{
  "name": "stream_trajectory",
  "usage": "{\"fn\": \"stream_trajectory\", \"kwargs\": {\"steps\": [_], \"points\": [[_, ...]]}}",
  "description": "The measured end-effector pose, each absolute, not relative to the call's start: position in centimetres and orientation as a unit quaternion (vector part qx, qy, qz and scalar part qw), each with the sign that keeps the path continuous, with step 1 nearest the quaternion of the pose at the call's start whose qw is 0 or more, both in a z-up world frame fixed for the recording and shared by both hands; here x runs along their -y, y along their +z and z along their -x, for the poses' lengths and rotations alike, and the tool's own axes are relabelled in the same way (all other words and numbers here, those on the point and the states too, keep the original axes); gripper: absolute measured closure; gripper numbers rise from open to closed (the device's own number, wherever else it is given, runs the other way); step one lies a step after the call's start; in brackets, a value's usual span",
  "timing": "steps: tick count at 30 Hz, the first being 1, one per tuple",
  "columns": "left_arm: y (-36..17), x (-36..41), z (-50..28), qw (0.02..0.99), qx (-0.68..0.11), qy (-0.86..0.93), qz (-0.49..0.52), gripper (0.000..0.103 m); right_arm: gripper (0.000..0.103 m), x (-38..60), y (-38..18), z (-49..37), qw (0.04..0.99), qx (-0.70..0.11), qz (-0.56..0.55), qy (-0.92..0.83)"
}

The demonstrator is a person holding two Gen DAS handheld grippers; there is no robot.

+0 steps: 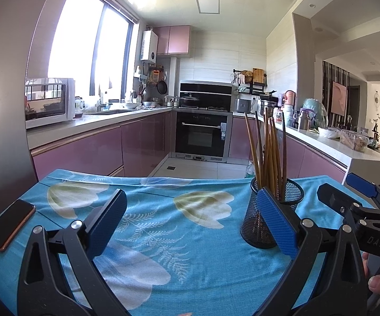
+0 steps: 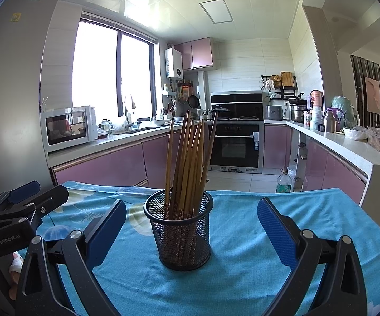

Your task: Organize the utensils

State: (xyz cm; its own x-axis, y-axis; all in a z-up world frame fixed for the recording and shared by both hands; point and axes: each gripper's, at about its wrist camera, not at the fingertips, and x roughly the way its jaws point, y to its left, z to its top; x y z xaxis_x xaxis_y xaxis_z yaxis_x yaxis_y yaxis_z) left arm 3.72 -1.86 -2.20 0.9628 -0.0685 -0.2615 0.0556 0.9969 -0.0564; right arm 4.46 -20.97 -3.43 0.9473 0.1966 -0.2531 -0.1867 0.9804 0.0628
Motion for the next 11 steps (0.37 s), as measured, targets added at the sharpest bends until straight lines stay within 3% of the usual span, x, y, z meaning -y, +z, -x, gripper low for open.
{"fn": "stream_trajectory", "kwargs": {"steps": [6, 11], "points": [[-2.5, 2.0, -4.3, 0.986, -0.158, -0.041, 0.025, 0.006, 0.007, 21.7, -3.7, -4.7, 0.985, -0.145, -0.018, 0.090], [-3.9, 1.0, -6.4, 0.976, -0.215, -0.020, 0.012, 0.006, 0.007, 25.6, -6.3, -8.1, 0.968, -0.248, 0.001, 0.029]]}}
